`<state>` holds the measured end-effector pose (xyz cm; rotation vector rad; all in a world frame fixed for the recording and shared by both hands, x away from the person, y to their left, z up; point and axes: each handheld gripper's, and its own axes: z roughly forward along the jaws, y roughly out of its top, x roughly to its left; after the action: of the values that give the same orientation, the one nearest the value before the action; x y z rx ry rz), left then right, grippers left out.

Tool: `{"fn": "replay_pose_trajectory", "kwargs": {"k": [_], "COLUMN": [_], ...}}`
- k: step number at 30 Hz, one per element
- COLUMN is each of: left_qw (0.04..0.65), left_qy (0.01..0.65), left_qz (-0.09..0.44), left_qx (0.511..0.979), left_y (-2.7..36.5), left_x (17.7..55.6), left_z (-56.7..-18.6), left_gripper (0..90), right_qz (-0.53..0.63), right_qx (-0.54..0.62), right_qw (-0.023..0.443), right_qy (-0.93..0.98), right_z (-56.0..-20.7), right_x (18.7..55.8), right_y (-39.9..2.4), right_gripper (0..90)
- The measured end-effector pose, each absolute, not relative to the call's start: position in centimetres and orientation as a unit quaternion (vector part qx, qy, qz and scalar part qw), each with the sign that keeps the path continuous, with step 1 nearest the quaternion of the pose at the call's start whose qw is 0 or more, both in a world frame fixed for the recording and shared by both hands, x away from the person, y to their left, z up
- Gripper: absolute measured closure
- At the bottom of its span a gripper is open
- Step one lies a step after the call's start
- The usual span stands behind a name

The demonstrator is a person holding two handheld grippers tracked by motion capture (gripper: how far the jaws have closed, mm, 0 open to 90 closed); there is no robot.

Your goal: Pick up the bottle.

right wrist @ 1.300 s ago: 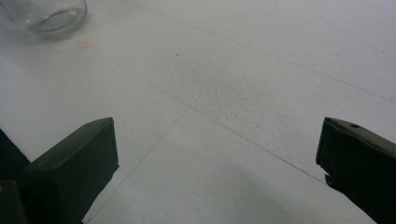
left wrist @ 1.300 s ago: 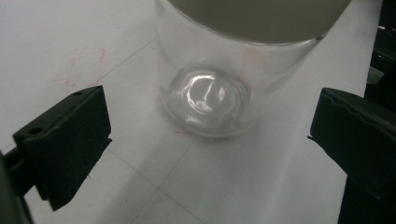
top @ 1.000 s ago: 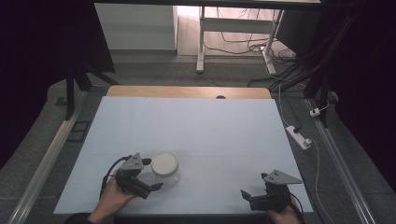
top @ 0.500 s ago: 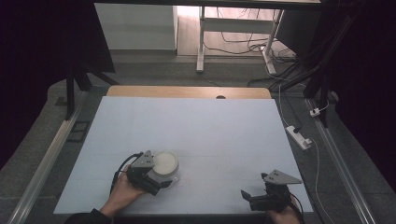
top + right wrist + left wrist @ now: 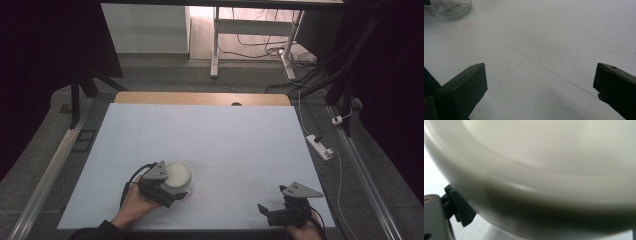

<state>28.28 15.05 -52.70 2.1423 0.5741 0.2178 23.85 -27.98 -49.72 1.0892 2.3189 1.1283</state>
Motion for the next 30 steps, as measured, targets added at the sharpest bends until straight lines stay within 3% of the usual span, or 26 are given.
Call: {"fn": "replay_pose_trajectory", "kwargs": {"k": [30], "left_qw": [0.457], "left_qy": [0.224], "left_qz": [0.098], "left_qx": [0.855], "left_y": [14.2], "left_x": [28.1], "left_z": [-50.0], "left_gripper": [7.4], "right_qz": [0.398], "right_qx": [0.381], "right_qw": [0.170], "right_qy": [0.817], "right_z": [-49.7], "right_x": [23.8], "right_y": [-28.0], "right_gripper": [0.0]}}
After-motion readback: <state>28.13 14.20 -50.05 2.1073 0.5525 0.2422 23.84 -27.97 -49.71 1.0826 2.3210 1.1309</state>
